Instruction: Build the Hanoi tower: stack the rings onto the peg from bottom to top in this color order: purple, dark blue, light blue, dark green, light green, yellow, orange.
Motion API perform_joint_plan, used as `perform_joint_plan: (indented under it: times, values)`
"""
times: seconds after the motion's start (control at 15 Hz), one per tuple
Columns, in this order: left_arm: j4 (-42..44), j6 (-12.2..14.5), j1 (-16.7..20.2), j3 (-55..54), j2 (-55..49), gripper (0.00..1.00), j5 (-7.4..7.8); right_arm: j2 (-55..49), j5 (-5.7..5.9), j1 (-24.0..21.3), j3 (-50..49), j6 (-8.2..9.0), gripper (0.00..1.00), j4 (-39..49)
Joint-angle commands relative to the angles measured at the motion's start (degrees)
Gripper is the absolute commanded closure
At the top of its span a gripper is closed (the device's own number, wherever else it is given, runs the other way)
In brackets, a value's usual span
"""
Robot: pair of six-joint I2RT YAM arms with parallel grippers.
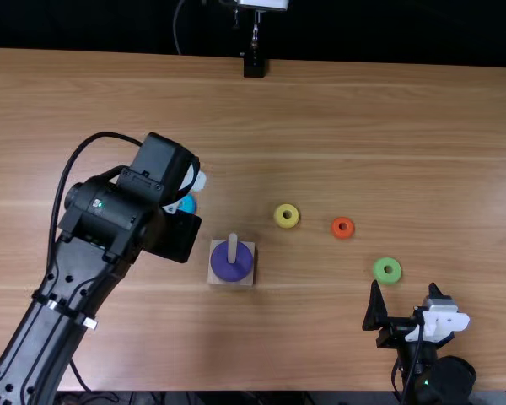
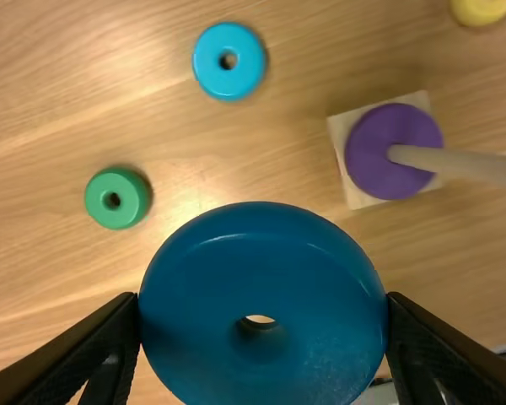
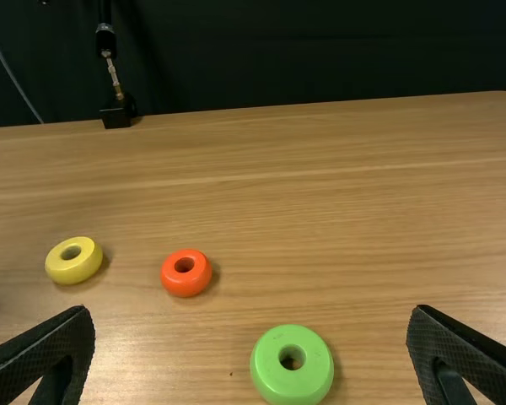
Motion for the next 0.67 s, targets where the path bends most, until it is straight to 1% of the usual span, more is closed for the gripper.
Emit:
perform_joint_plan:
  times: [0.0, 0.13, 0.33, 0.47, 0.6]
  values:
    - [-1.7, -1.7, -0.7, 5.3, 2.2, 1.00, 0.19, -0.7, 0.62, -0.8, -4.0, 0.28, 0.00, -4.1]
    - [-4.3, -3.6, -3.3, 8.9, 4.4, 1.00, 0.19, -0.7, 0.62, -0.8, -4.0, 0.28, 0.00, -4.1]
    - [-4.5, -4.1, -6.6, 10.6, 7.3, 1.00, 0.19, -0.7, 0.62, -0.8, -4.0, 0.28, 0.00, -4.1]
    - [-4.4, -4.3, -8.1, 10.8, 8.1, 1.00, 0.19, -0.7, 0.62, -0.8, -4.0, 0.28, 0.00, -4.1]
    - [-4.3, -5.6, -9.4, 11.8, 9.6, 1.00, 0.19, -0.7, 0.62, -0.8, -4.0, 0.28, 0.00, -4.1]
